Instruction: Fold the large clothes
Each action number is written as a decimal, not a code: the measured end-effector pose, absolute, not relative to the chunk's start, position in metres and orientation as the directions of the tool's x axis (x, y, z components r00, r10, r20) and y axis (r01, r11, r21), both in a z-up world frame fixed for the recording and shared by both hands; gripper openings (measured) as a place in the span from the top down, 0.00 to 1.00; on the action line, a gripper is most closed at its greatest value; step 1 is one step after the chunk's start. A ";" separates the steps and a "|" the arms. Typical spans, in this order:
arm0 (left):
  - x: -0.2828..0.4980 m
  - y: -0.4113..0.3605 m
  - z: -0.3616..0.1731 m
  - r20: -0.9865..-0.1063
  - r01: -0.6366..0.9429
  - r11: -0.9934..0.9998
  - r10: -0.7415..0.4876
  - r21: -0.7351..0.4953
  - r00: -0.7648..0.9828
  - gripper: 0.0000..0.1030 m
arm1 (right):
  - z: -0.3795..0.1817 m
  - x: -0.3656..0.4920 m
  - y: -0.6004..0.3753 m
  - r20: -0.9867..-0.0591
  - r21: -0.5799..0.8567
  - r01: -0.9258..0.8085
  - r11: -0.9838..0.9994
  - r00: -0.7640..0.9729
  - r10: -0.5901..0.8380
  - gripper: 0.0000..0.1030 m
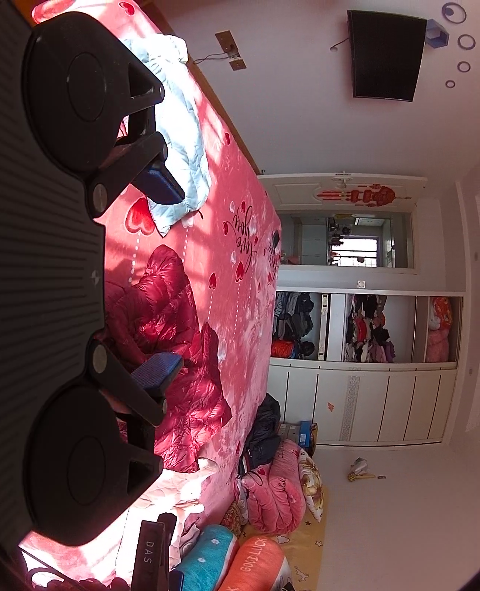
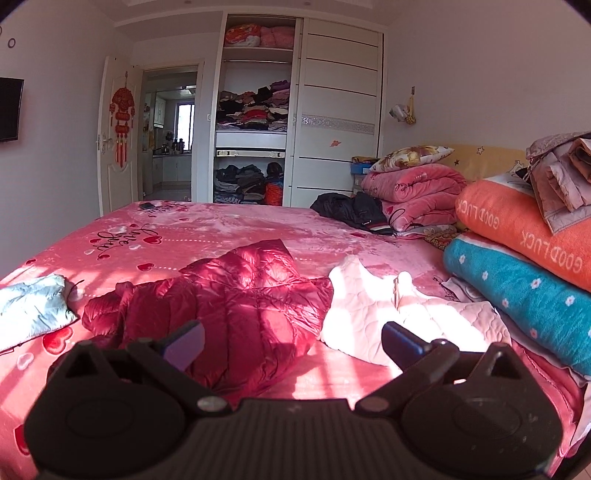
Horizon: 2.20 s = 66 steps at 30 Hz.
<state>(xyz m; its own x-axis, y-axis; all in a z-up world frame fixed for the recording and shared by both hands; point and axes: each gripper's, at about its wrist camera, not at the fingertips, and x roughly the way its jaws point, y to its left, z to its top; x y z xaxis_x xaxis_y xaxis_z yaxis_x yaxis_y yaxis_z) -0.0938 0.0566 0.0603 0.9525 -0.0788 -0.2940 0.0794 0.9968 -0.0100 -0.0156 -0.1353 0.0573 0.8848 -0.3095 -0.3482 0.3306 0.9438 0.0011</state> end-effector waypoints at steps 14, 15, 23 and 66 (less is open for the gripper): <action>-0.106 0.058 0.062 -0.272 0.048 0.997 -0.061 -0.053 0.960 0.00 | 0.081 -0.026 -0.108 -0.329 0.015 0.242 0.970 0.918 -0.224 0.02; -0.106 0.059 0.063 -0.271 0.051 0.997 -0.065 -0.055 0.960 0.00 | 0.081 -0.027 -0.109 -0.332 0.027 0.234 0.972 0.919 -0.212 0.02; -0.106 0.059 0.061 -0.284 0.076 0.994 -0.095 -0.076 0.954 0.00 | 0.055 -0.055 -0.128 -0.278 0.045 0.296 0.954 0.921 -0.273 0.02; -0.036 -0.064 -0.064 -0.509 0.354 0.934 -0.286 0.040 0.812 0.12 | -0.029 -0.107 -0.206 -0.393 0.292 0.346 0.891 0.893 -0.218 0.01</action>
<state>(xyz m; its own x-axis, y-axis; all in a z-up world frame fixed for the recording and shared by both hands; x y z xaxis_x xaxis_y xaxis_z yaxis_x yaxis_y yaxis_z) -0.0359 -0.0643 -0.0644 0.8118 -0.2862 -0.5090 0.3542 0.9343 0.0395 -0.1067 -0.2063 -0.0288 0.8933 -0.2179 -0.3931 0.3462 0.8914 0.2924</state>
